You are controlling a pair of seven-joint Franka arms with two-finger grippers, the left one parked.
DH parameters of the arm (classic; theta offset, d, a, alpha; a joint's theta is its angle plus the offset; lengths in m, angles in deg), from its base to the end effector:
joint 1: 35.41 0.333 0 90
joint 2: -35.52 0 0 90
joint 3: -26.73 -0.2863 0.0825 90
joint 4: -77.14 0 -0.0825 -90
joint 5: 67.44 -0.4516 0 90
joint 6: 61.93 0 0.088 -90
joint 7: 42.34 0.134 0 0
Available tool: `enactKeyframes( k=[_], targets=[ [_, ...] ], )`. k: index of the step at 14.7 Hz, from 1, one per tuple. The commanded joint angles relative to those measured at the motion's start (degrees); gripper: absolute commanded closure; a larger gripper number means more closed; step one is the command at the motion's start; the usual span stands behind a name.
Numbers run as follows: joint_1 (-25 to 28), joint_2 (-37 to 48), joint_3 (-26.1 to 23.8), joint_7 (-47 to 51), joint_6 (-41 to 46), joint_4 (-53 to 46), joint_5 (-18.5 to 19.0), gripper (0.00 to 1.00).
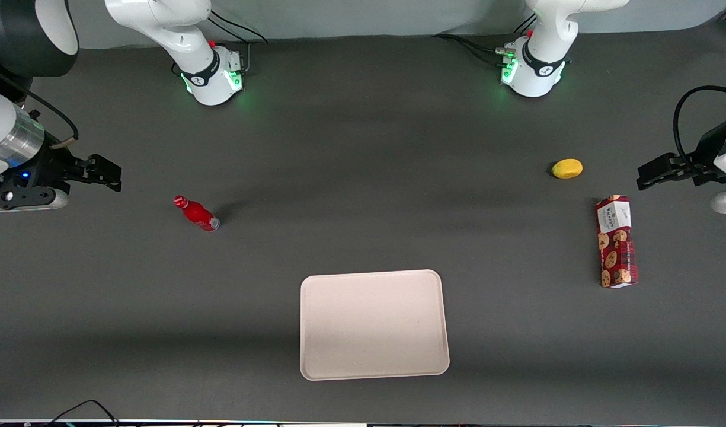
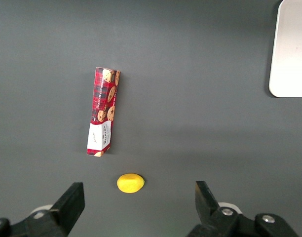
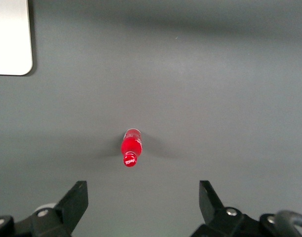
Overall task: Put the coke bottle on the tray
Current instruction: 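Move the open right gripper down over the red Coca-Cola bottle's cap end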
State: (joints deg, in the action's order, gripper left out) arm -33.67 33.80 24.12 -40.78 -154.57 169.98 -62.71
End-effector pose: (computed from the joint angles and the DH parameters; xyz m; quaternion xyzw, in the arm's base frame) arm 0.6303 0.0369 0.5266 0.9987 0.0269 -0.0146 0.0413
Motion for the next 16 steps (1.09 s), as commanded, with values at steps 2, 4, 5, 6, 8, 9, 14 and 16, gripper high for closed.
enactKeyframes(
  k=[2, 4, 5, 6, 8, 9, 14, 16],
  targets=[
    [0.4, -1.6, 0.7, 1.3, 4.0, -3.2, -1.3, 0.00],
    [0.3, -1.5, 0.7, 1.3, 4.2, -3.1, -3.4, 0.00],
    [0.4, -1.2, 0.7, 1.0, 4.6, -2.4, -3.5, 0.00],
    [0.5, -1.0, 0.5, 0.5, 5.8, -2.1, -3.5, 0.00],
    [0.5, 1.3, 0.1, 1.2, 6.4, 2.7, -3.7, 0.00],
    [0.5, 2.6, 0.1, 1.2, 5.2, 6.8, -3.9, 0.00],
    [0.5, 6.7, -0.3, 5.7, -16.6, 30.7, -4.6, 0.00],
    [0.5, 6.4, -0.4, 5.8, -22.5, 34.7, -4.4, 0.00]
  ],
)
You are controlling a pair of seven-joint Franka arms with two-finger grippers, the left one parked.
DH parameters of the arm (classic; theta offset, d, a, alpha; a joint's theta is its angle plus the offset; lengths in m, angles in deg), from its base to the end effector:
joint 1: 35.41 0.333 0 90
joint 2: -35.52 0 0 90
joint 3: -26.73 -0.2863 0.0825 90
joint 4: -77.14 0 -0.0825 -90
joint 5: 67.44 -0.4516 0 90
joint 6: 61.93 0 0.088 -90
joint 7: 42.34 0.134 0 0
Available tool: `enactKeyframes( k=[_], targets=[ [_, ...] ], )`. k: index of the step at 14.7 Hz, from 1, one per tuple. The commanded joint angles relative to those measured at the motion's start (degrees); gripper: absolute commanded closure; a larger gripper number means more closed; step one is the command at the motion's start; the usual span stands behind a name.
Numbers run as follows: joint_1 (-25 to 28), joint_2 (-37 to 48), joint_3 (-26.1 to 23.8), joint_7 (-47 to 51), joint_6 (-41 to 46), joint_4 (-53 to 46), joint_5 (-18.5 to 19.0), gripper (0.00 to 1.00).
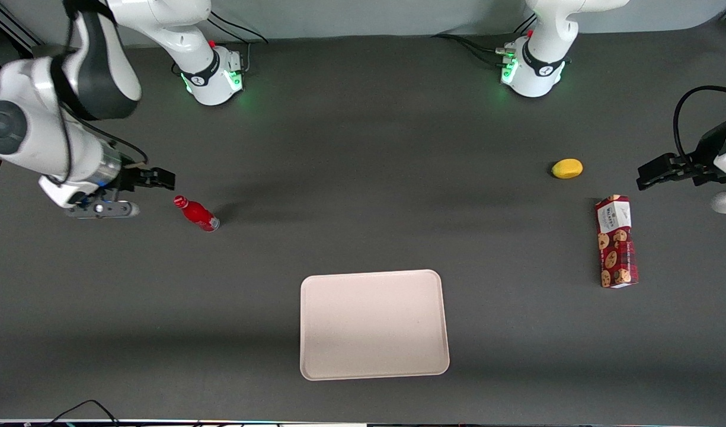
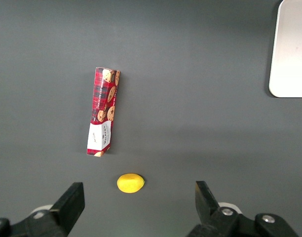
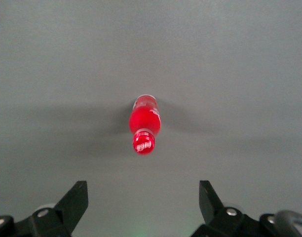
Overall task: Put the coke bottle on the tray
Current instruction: 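Move the open right gripper down over the red Coca-Cola bottle's cap end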
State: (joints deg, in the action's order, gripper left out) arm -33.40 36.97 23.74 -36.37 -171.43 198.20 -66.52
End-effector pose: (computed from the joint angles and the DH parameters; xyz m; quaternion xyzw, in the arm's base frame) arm 0.5697 0.0483 0.3225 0.9961 -0.0052 -0.0870 0.0163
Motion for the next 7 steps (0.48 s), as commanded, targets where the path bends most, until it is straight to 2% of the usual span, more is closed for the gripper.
enactKeyframes(
  k=[1, 5, 7],
  targets=[
    [0.3, 2.9, 0.1, 1.4, -7.9, 7.7, -0.6, 0.00],
    [0.3, 2.7, 0.1, 1.4, -17.0, 14.2, -0.4, 0.00],
    [0.3, 2.5, 0.1, 1.4, -17.9, 14.4, -0.2, 0.00]
  ],
)
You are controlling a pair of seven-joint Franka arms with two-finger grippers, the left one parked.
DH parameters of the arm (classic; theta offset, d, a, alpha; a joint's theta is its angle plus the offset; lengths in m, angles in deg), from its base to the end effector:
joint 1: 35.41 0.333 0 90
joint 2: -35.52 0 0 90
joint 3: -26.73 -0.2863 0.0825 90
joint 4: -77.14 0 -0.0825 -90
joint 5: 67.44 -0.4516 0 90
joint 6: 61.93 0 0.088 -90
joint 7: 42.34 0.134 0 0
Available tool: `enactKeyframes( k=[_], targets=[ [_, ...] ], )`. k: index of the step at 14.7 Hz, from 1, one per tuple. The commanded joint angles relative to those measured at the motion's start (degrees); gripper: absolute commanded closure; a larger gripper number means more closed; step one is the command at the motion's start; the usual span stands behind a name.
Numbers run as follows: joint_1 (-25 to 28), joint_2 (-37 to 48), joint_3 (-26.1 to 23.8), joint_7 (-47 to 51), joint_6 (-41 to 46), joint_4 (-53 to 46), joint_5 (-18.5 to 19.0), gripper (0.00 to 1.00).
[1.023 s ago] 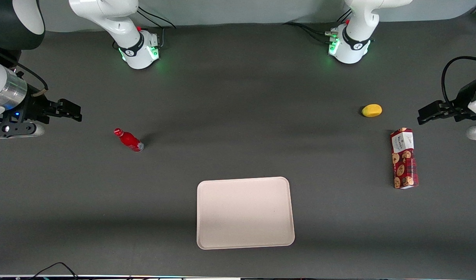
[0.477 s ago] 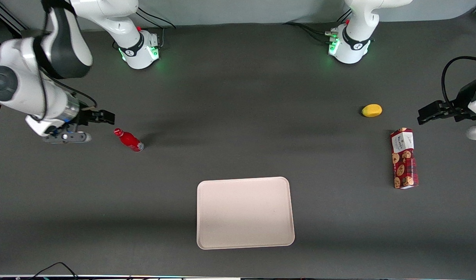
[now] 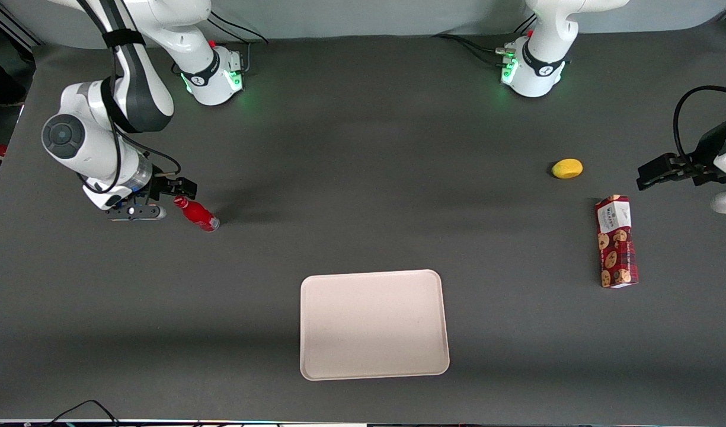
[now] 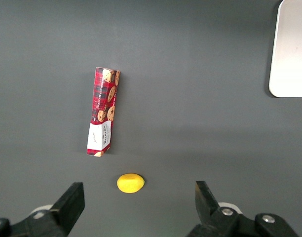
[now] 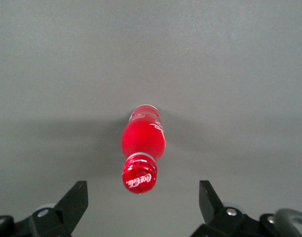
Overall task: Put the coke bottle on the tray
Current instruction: 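Close the right gripper around the bottle's neck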
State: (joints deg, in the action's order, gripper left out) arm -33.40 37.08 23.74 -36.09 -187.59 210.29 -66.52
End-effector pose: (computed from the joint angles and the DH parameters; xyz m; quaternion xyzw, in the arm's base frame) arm 0.5389 0.0461 0.2410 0.9986 -0.0059 -0.0508 0.0120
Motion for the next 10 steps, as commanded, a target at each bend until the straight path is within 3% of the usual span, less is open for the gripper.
enactKeyframes(
  k=[1, 4, 10],
  targets=[
    [0.3, 2.3, 0.1, 1.1, -2.1, 2.3, 0.0, 0.00],
    [0.3, 2.2, 0.1, 1.0, -2.9, 2.3, 0.3, 0.12],
    [0.3, 1.6, 0.1, 0.9, -4.9, 2.4, 2.1, 0.46]
  ],
)
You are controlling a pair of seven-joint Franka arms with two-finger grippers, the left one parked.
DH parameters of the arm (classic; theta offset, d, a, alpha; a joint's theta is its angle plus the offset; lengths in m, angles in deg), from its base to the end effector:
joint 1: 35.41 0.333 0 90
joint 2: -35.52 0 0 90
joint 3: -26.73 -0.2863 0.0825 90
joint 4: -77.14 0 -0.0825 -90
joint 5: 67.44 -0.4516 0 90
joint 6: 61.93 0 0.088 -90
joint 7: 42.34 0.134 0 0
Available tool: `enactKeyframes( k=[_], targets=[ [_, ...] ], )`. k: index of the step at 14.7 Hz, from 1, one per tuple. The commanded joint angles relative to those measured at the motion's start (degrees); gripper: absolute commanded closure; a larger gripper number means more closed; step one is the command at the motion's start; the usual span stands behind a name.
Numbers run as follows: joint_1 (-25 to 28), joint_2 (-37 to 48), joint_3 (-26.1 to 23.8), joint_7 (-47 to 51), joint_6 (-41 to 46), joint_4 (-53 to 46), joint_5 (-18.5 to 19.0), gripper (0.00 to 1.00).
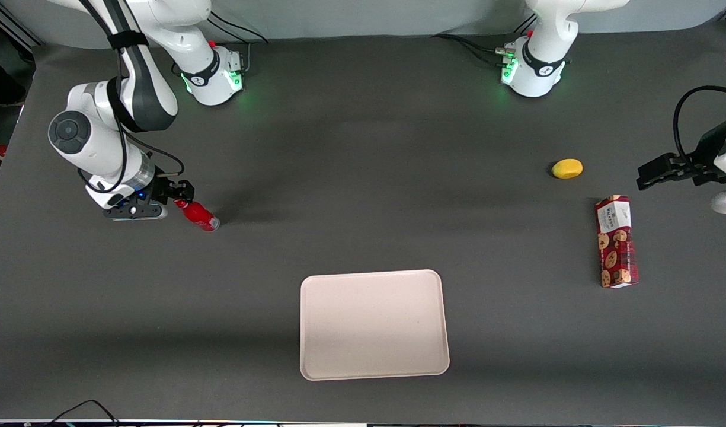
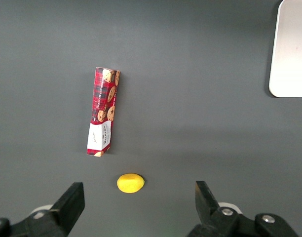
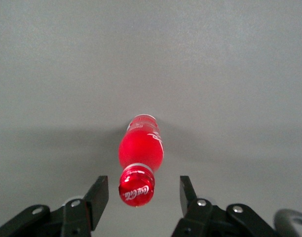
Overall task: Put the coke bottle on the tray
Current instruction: 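Close the right gripper around the bottle's neck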
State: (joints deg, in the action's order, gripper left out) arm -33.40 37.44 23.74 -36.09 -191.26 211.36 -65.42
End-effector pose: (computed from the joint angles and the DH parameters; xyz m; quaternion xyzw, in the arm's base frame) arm 0.5415 0.0455 0.2406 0.9996 0.0006 -0.0244 0.0167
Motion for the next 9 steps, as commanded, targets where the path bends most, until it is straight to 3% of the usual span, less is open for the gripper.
enactKeyframes(
  k=[1, 4, 9],
  targets=[
    [0.3, 1.2, 0.1, 0.9, -1.3, 1.3, 1.0, 0.59],
    [0.4, 1.2, 0.0, 0.9, -1.4, 1.2, 1.0, 0.97],
    [0.5, 1.2, -1.5, 1.2, 2.0, -3.2, 1.0, 1.00]
  ],
)
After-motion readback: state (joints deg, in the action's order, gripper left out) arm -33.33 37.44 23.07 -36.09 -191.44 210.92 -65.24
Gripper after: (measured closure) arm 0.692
